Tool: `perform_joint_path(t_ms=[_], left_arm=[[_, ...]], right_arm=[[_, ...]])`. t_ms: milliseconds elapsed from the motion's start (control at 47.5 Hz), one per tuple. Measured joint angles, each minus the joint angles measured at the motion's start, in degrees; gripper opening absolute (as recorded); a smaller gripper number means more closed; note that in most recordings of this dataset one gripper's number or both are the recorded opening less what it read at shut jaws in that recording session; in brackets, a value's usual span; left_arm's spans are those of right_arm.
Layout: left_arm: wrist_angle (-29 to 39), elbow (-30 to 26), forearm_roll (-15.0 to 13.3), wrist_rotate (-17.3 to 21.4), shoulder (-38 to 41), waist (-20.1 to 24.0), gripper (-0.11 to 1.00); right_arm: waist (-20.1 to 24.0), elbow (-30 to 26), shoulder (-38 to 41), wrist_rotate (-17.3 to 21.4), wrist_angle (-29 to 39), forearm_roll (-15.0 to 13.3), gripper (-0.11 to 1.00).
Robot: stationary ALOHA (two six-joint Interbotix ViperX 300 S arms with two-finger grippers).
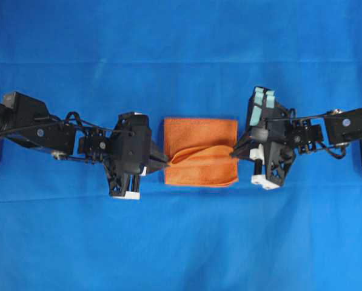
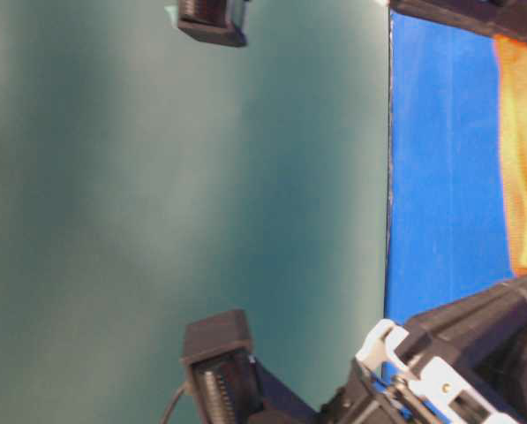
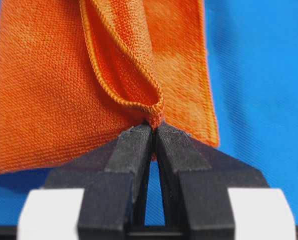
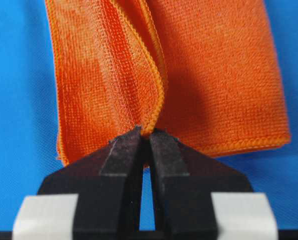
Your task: Fold the orange towel.
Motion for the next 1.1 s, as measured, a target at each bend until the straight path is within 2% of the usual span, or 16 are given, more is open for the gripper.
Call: perform_joint_path(t_ms=[358,421,463,506,632,674,843,1095], left_arm=[[-1.5,-0.9,0.0,-0.1,2.8,-0.1,0.02],[-1.8,-1.0,0.0,-0.1,2.8,0.0,0.07],[-1.8,-0.9,0.0,-0.1,2.8,0.0,0.14],[-1.8,-0.9,0.0,-0.1,2.7,-0.1,0.24],[-1.1,-0.4,0.0,-0.2,2.7,-0.3,0.58],[-0.7,-0.3,0.0,-0.2,2.5,-0.5,0.64],[3.0,0.3,0.0,0.6,-1.4,-2.3,0.63],[8.4,2.8,0.0,0.3,-10.6,-3.8,0.63]], right_arm=[[0.4,-0.7,2.5,-0.1,-0.7,1.1,0.03],[0.4,-0.7,2.5,-0.1,-0.7,1.2,0.04],[0.4,-0.7,2.5,-0.1,-0.6,1.3,0.05],[0.4,-0.7,2.5,-0.1,-0.7,1.5,0.14],[1.1,-1.1,2.5,-0.1,-0.5,1.6,0.53],[1.6,-1.2,2.4,-0.1,-0.3,1.6,0.61],[4.1,-1.6,-0.4,-0.2,1.7,1.6,0.52],[6.9,-1.5,-8.3,-0.2,6.4,1.6,0.53]])
